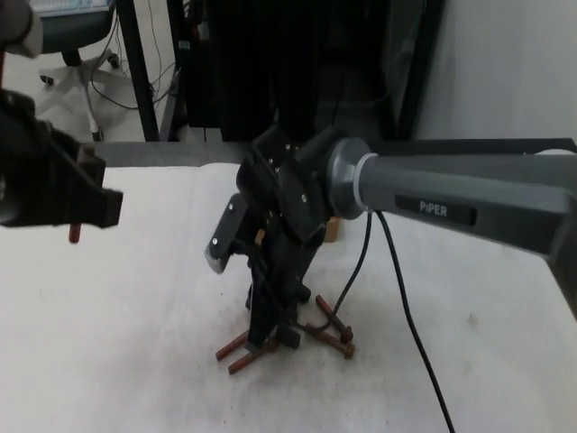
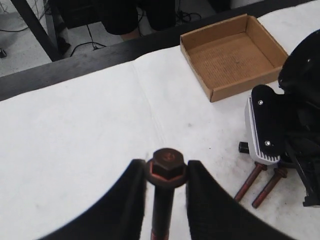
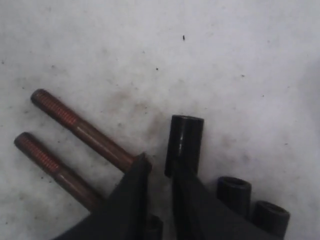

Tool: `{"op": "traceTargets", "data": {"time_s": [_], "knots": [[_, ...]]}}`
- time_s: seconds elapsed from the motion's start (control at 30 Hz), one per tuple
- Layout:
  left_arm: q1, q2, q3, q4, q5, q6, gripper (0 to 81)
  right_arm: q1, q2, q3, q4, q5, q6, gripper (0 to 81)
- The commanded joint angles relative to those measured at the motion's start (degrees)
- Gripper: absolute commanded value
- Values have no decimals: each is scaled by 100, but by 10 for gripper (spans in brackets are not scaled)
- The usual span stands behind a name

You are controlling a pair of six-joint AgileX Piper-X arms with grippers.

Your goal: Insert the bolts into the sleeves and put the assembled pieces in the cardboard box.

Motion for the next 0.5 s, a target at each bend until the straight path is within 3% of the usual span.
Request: {"op": "traceTargets", "data": {"time_s": [0.0,0.2,0.47], "knots": [[14,-65,-18,13,-44,43,3,2,-53,-73,15,33,-100,177],[14,-65,-18,-49,-44,43,3,2,-34,-73,-111,33,-618,177],[14,-65,-18,-49,-44,43,3,-43,100,-73,-367,21,-622,177]]}}
